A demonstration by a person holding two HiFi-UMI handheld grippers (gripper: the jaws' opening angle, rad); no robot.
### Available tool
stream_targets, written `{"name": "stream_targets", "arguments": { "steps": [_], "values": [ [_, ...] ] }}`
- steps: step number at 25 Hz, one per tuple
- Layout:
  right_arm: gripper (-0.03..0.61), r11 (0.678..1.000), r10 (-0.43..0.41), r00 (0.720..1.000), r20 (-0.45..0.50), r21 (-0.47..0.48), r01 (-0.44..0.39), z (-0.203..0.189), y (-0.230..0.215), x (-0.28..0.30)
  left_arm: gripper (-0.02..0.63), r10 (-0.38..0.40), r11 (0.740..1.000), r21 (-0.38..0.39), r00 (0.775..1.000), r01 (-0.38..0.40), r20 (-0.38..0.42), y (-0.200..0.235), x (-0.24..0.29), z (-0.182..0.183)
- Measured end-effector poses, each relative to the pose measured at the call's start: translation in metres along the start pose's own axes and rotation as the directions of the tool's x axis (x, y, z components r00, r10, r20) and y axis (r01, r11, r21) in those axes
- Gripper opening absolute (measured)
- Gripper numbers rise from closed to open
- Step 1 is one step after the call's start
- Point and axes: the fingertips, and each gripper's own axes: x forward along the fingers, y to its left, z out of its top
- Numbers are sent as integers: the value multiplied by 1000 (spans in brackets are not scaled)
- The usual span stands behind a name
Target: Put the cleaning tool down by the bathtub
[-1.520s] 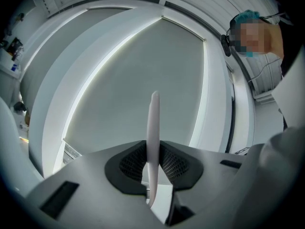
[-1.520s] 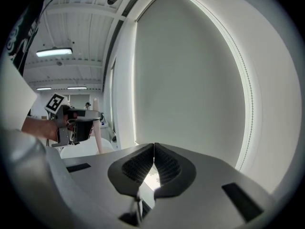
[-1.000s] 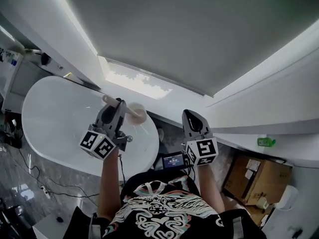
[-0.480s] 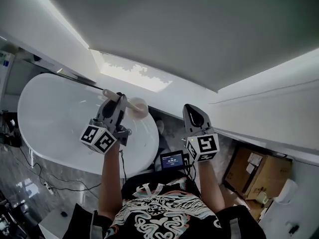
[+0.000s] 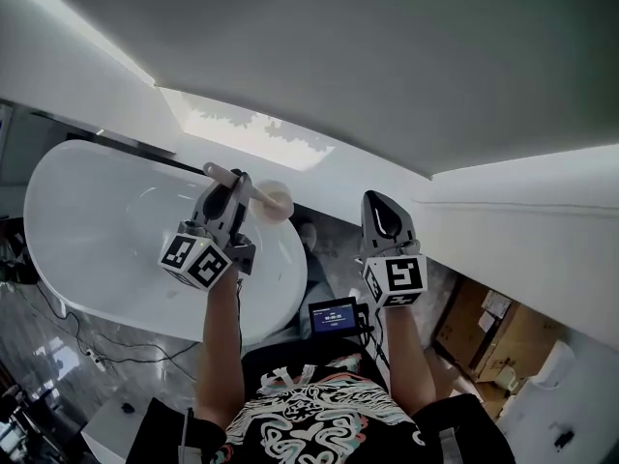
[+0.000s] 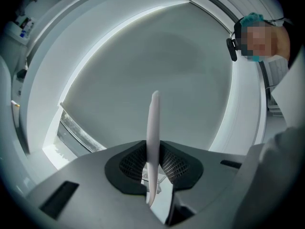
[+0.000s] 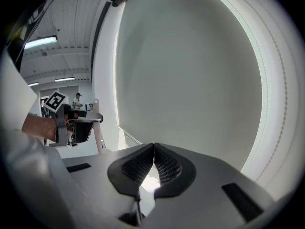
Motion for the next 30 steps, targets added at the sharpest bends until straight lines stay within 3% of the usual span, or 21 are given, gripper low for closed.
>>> {"name": "stream_targets", "arguments": {
  "steps": [13,17,30],
  "values": [
    [28,1000,-18,995,-94,-4,18,-59,-19,52,83,1,993,-114,999,-5,-35,50,50,-51],
    [28,1000,-16,994,-111,-4,15,-74,-25,66,83,-21,995,-102,998,16,-52,62,64,-67],
    [28,999,20,977,-211,-27,-27,-137,-41,110,83,20,959,-282,1000,-18,3,115,109,-121]
  ]
}}
